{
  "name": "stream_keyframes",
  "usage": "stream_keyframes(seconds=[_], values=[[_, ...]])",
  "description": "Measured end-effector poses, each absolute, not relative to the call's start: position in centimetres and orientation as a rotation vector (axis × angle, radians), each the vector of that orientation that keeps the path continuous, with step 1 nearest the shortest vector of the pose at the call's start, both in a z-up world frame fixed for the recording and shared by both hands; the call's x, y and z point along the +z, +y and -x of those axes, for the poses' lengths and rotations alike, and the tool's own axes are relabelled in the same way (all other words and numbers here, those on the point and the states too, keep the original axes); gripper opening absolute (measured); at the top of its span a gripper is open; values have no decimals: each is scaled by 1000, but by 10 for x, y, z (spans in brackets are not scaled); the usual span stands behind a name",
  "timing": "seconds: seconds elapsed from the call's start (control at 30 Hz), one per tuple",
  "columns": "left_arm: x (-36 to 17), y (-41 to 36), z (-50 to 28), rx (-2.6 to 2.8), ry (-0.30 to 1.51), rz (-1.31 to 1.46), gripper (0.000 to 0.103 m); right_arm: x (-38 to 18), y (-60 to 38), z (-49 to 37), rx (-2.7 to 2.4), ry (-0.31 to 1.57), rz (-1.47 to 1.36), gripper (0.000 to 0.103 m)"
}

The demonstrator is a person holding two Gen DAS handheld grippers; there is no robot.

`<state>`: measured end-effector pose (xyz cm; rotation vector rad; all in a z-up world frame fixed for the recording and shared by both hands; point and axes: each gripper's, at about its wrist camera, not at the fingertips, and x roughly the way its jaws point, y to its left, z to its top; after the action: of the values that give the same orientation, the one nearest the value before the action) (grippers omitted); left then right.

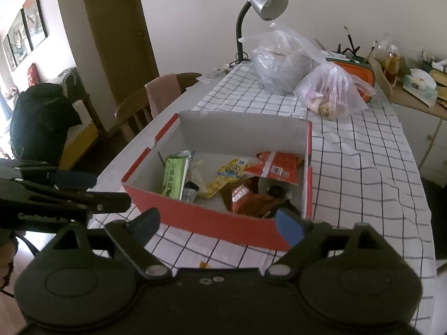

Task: Organize snacks
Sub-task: 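Withdraw both tools from the box toward the remaining snacks, then grasp dark wrapped snack with left tool while right tool grasps gold packet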

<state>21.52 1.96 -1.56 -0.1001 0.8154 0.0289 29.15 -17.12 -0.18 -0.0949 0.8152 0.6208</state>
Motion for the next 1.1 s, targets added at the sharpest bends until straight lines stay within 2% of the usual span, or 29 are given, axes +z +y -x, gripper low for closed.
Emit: stream_keyframes(seconds=[0.2,0.63,1.1], values=[[-32,16,-199,23,839,100,74,-12,-181,-280,624,843,69,103],[-98,-18,-174,3,943,85,74,-57,-195,-280,578,994,16,103],[-143,-43,-192,-8,1015,102,74,-108,-162,-302,547,1148,121,102]])
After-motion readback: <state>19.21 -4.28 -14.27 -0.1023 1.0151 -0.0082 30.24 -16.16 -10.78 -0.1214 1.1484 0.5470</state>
